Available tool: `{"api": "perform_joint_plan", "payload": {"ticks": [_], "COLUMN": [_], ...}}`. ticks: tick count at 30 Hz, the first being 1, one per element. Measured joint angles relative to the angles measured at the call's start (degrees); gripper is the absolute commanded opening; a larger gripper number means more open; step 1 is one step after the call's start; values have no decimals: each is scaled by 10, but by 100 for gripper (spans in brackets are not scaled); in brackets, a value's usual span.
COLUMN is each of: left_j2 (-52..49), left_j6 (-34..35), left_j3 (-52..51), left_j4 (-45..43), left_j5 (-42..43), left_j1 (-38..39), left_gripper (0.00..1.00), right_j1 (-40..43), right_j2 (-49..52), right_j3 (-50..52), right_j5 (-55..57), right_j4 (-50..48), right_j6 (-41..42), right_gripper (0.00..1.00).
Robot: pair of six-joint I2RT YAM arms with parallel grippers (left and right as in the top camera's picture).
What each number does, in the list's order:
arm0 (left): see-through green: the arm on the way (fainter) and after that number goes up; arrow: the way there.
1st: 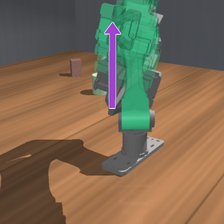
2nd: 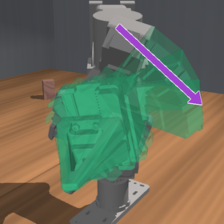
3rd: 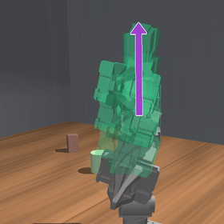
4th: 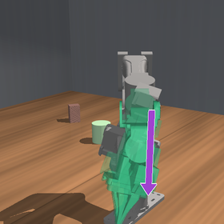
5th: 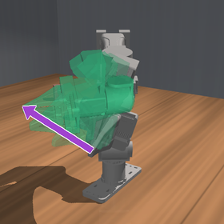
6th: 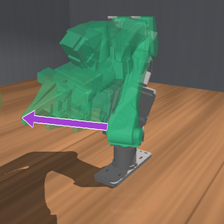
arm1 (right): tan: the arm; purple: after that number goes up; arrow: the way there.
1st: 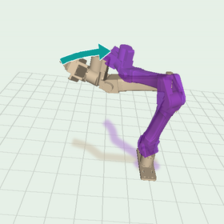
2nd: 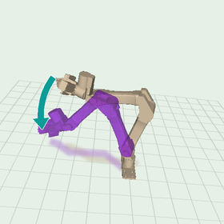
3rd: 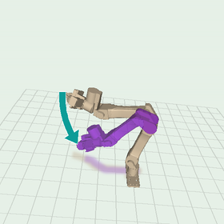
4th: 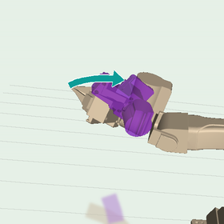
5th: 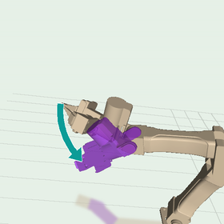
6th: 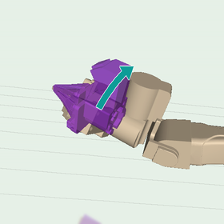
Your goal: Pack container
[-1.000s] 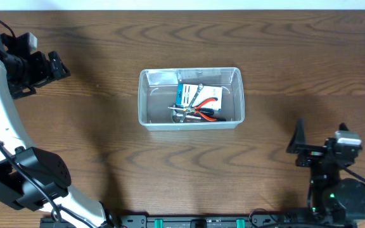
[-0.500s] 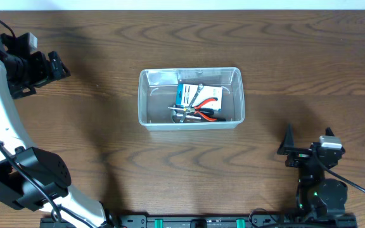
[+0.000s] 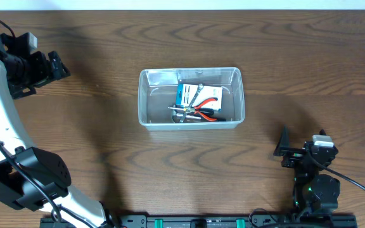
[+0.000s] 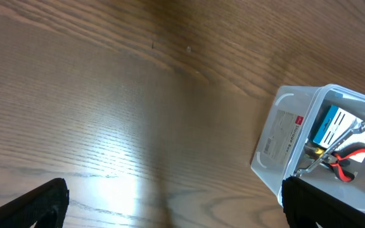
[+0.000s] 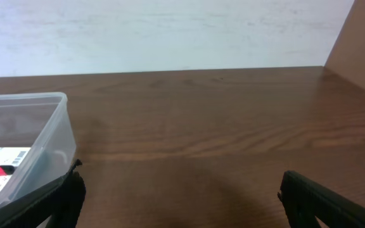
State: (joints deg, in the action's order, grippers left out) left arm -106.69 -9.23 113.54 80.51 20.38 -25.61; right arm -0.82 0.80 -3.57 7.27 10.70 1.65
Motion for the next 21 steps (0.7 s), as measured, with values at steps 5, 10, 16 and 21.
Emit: {"api": "perform_joint_plan", "payload": {"ticks": [5, 10, 16, 21], "left_j2": [0, 0, 0, 0], "left_j6": [0, 0, 0, 0], "left_j3": [0, 0, 0, 0], "left_j4": [0, 0, 0, 0], "left_j5": [0, 0, 0, 0], "left_j1": [0, 0, 0, 0], "left_gripper": [98, 98, 98, 98], "right_j1": [0, 0, 0, 0], "right_j2": [0, 0, 0, 0], "right_j3": [0, 0, 0, 0], "right_j5": [0, 0, 0, 0], "right_j4": [0, 0, 0, 0], "right_j6": [-6, -7, -9, -9], "right_gripper": [99, 99, 99, 99]}}
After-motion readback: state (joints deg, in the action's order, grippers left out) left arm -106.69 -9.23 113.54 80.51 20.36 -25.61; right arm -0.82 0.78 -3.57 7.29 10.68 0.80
